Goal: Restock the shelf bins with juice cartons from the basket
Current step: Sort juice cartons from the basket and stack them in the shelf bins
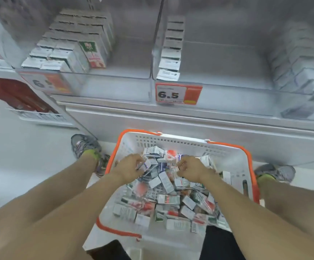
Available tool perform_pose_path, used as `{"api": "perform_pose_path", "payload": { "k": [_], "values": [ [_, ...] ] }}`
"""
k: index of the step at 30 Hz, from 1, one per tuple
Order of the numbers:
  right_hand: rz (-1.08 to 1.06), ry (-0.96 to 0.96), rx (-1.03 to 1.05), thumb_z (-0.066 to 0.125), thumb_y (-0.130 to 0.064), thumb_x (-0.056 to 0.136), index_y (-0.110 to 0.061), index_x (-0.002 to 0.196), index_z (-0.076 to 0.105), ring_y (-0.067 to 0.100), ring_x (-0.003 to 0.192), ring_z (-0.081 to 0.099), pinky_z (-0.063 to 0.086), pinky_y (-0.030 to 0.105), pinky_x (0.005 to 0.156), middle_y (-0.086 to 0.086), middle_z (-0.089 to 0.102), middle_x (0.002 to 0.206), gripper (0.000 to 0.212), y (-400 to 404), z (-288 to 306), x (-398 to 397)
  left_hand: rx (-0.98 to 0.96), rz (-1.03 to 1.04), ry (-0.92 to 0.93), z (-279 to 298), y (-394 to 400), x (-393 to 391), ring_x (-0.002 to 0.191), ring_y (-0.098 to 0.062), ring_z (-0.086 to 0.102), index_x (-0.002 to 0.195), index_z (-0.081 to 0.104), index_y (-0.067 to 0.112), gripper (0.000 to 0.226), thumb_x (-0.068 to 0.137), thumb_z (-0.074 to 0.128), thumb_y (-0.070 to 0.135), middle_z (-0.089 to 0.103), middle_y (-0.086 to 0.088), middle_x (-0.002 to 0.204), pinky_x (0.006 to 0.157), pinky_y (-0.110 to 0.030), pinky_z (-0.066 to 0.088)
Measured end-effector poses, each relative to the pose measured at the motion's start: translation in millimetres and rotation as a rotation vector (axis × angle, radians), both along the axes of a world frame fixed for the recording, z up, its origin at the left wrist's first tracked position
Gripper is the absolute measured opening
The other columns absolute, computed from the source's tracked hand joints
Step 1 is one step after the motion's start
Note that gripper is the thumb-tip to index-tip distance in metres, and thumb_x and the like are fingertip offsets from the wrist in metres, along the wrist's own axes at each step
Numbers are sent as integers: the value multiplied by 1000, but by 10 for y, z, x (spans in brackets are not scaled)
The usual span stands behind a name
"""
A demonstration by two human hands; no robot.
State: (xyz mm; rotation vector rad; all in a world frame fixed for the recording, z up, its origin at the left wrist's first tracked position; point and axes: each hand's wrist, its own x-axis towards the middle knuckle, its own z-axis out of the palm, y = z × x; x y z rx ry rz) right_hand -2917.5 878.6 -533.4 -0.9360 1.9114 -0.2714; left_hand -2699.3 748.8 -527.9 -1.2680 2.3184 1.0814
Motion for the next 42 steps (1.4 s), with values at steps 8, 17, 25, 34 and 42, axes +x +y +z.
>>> {"api": "perform_pose_path", "payload": {
  "k": [8,17,25,34,42],
  "values": [
    [-112,173,-16,72,-9,82,-16,115,65,23,115,59,43,24,94,7,61,125,35,53,-440,-125,-14,214,-56,-757,256,-147,117,-31,57,143,43,18,66,85,73,25,43,-9,144,92,-38,49],
    [-18,201,157,87,-15,70,-26,154,24,29,146,23,21,39,119,4,28,152,105,577,-589,-319,-188,262,-43,-1011,217,-445,103,-32,54,116,67,15,37,80,74,20,68,-12,101,81,-40,49],
    [-40,241,226,89,-6,64,-35,150,21,42,138,34,43,48,110,13,15,149,114,487,-719,-204,221,527,165,-705,281,-290,71,-13,63,98,67,9,29,76,83,19,70,-4,84,62,-18,52],
    [-63,-55,173,97,-24,57,-16,148,29,29,125,52,46,36,104,7,47,143,114,396,-220,-190,965,819,505,-128,346,-318,107,-28,62,130,58,5,59,82,74,35,65,-12,120,97,-47,51],
    [6,-200,-255,95,-20,61,-28,132,43,6,110,56,46,16,74,-14,46,128,89,39,1419,-602,1047,607,541,1118,140,-680,61,-18,60,120,64,9,37,96,52,35,63,-8,84,59,-27,48]
  ]
}}
